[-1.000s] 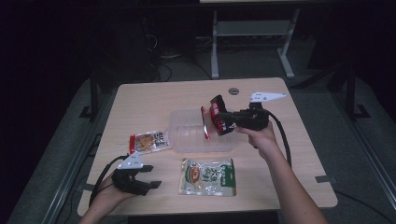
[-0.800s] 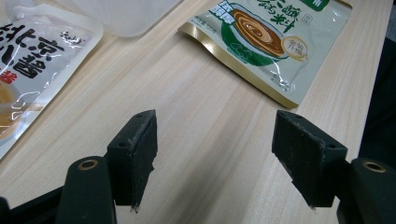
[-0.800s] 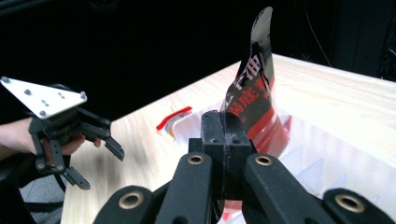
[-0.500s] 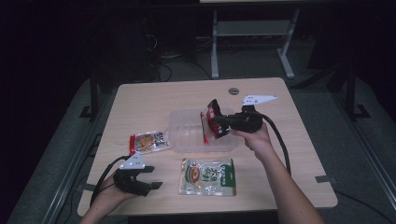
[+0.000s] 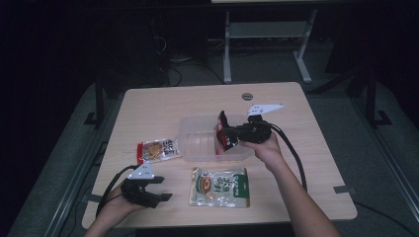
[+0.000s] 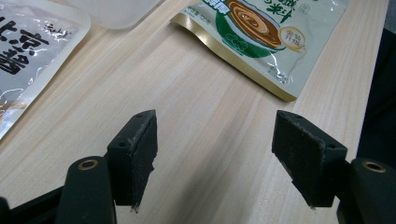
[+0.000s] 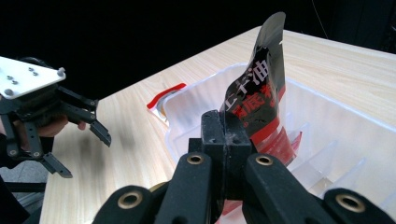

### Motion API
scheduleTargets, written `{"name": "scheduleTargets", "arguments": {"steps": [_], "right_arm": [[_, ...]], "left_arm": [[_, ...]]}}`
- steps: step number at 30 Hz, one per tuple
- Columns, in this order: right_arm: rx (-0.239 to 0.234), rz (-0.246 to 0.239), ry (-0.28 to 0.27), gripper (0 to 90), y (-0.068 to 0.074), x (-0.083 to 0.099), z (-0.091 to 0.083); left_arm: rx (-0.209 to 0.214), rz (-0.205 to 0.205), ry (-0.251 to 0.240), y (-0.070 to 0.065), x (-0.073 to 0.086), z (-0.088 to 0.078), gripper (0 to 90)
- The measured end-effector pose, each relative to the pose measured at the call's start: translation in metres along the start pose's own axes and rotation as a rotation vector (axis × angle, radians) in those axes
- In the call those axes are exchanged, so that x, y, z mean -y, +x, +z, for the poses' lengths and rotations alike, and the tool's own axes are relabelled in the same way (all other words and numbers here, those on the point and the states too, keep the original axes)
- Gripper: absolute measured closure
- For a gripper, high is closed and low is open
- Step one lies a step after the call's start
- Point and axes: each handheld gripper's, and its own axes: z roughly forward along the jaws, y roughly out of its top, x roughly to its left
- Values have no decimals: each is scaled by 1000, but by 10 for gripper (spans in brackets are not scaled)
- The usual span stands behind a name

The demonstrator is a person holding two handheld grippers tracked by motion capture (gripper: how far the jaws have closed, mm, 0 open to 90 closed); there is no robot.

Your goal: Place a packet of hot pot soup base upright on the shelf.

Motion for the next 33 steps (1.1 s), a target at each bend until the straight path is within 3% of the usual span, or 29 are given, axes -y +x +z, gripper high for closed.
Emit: {"name": "scheduleTargets", "arguments": {"steps": [15,17,18,20,24,25,28,33], "right_arm": [[48,1,35,831,-6,6,9],[58,3,39,784,-5,6,9],[70,7,43,691,-6,6,10],[74,16,44,653,-6,6,9],[99,46,47,422,-4,4,6],[99,46,47,422,-4,4,6],[115,52,63,261,-1,0,0],[133,29,84,204,5,-2,-11]], "left_arm": [[17,6,27,-2,1,6,309],[17,4,29,-2,1,6,309],[17,5,30,-2,1,7,309],[16,6,31,-2,1,7,309],[17,12,34,-2,1,6,309],[18,10,36,-2,1,6,309],[18,18,40,-1,1,6,309],[18,23,46,0,1,5,309]]}}
